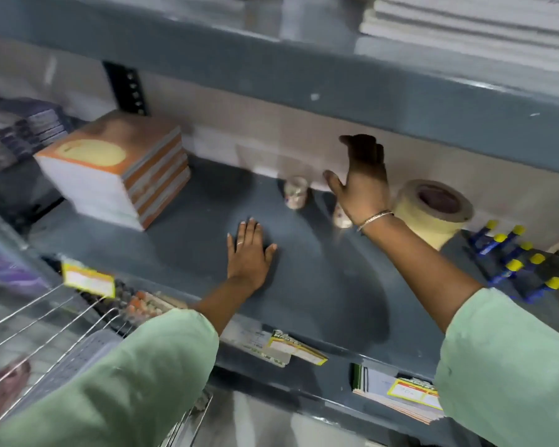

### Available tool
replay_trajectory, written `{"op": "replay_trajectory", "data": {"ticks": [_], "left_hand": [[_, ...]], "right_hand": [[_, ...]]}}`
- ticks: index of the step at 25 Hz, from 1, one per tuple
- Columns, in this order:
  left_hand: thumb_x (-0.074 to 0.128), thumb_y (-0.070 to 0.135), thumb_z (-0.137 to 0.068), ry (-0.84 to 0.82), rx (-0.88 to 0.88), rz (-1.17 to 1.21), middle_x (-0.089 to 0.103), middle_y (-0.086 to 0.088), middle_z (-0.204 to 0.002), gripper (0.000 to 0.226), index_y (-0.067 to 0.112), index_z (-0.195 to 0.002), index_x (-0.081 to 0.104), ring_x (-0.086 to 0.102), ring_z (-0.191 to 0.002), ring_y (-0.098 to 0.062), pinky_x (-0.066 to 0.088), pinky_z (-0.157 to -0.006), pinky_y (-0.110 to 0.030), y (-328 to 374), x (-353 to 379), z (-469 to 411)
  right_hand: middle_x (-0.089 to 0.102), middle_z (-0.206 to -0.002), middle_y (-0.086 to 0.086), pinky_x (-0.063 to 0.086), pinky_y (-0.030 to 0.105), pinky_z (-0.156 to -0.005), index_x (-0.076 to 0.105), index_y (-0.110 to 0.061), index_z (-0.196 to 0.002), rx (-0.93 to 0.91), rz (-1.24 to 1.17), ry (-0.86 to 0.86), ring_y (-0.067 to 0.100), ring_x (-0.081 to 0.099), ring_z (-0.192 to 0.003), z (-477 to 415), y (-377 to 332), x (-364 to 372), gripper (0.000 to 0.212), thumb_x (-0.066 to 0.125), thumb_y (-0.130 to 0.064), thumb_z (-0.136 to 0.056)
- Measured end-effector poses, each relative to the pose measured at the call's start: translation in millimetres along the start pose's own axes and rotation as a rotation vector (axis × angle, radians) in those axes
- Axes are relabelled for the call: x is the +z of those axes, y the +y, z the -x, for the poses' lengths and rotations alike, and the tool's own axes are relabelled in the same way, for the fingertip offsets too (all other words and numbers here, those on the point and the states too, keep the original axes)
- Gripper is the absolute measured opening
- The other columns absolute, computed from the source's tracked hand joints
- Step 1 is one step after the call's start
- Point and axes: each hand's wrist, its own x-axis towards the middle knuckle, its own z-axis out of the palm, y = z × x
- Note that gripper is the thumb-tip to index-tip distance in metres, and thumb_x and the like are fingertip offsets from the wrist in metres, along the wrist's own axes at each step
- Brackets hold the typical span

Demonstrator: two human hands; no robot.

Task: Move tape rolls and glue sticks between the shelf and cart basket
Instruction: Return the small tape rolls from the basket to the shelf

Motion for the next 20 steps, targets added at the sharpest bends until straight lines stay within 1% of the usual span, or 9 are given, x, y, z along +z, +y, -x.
{"op": "replay_trajectory", "data": {"ticks": [3,5,7,9,11,13,14,16,20], "left_hand": [[0.037,0.032,-0.094,0.268,-0.135,0.133,0.027,-0.012,-0.153,0.051,0.008,-0.139,0.031,0.021,-0.143,-0.025,0.013,-0.118,-0.043,-46.4,-39.3,22.3],[0.037,0.03,-0.09,0.468,-0.247,0.243,0.043,-0.02,-0.139,0.048,0.003,-0.129,0.042,0.038,-0.131,-0.032,0.026,-0.111,-0.04,-92.9,-68.9,52.8],[0.045,0.018,-0.09,0.56,-0.409,0.301,0.05,-0.023,-0.123,0.034,-0.002,-0.118,0.048,0.046,-0.116,-0.036,0.032,-0.1,-0.034,-148.0,-86.8,98.1],[0.051,0.009,-0.09,0.496,-0.619,0.276,0.051,-0.024,-0.115,0.023,-0.003,-0.109,0.052,0.05,-0.108,-0.037,0.034,-0.092,-0.033,-204.4,-86.7,151.7],[0.055,0.012,-0.089,0.353,-0.803,0.25,0.051,-0.024,-0.118,0.026,-0.003,-0.111,0.053,0.053,-0.109,-0.037,0.039,-0.093,-0.039,-246.7,-69.3,202.0],[0.058,0.015,-0.088,0.186,-0.909,0.207,0.049,-0.024,-0.123,0.034,-0.003,-0.115,0.051,0.05,-0.113,-0.039,0.038,-0.097,-0.042,-278.3,-44.3,242.1],[0.059,0.016,-0.087,0.103,-0.942,0.183,0.048,-0.024,-0.125,0.037,-0.003,-0.117,0.05,0.049,-0.115,-0.039,0.037,-0.098,-0.042,-294.0,-28.7,257.4],[0.059,0.018,-0.086,-0.029,-0.959,0.161,0.045,-0.022,-0.127,0.04,-0.002,-0.119,0.048,0.047,-0.116,-0.038,0.037,-0.099,-0.042,-311.3,1.0,272.8],[0.061,0.019,-0.083,-0.166,-0.945,0.197,0.042,-0.02,-0.132,0.048,0.001,-0.124,0.043,0.041,-0.122,-0.037,0.039,-0.102,-0.044,-331.6,54.0,271.5]], "right_hand": [[0.054,-0.119,0.023,0.045,0.043,-0.095,0.054,-0.003,-0.118,-0.221,-0.306,-0.056,0.039,0.051,-0.11,12.9,-84.7,33.8,0.042,0.06,-0.016,-0.079],[0.055,-0.116,0.021,0.048,0.043,-0.093,0.056,-0.003,-0.114,-0.331,-0.492,-0.14,0.037,0.055,-0.105,31.6,-142.5,62.6,0.038,0.059,-0.013,-0.078],[0.054,-0.116,0.019,0.051,0.042,-0.089,0.057,-0.004,-0.112,-0.405,-0.624,-0.294,0.035,0.057,-0.104,58.2,-199.3,98.8,0.035,0.06,-0.011,-0.078],[0.054,-0.116,0.02,0.051,0.044,-0.087,0.056,-0.003,-0.112,-0.487,-0.653,-0.49,0.037,0.056,-0.104,91.5,-251.3,143.8,0.035,0.062,-0.008,-0.077],[0.052,-0.119,0.023,0.05,0.048,-0.089,0.055,-0.002,-0.115,-0.561,-0.597,-0.682,0.039,0.054,-0.108,125.2,-284.9,192.0,0.04,0.063,-0.007,-0.076],[0.047,-0.128,0.023,0.046,0.048,-0.094,0.051,-0.002,-0.12,-0.625,-0.474,-0.898,0.04,0.05,-0.114,158.6,-305.2,242.0,0.045,0.064,-0.008,-0.078],[0.042,-0.134,0.023,0.045,0.048,-0.096,0.048,-0.001,-0.124,-0.654,-0.391,-1.008,0.039,0.047,-0.119,177.1,-312.6,270.5,0.047,0.063,-0.008,-0.08],[0.036,-0.14,0.021,0.044,0.047,-0.099,0.042,-0.002,-0.128,-0.715,-0.222,-1.159,0.037,0.04,-0.127,208.1,-309.7,315.3,0.05,0.062,-0.011,-0.083],[0.035,-0.138,0.019,0.045,0.045,-0.097,0.035,-0.005,-0.133,-0.84,0.047,-1.318,0.036,0.038,-0.126,249.7,-288.6,377.3,0.054,0.059,-0.018,-0.086]]}}
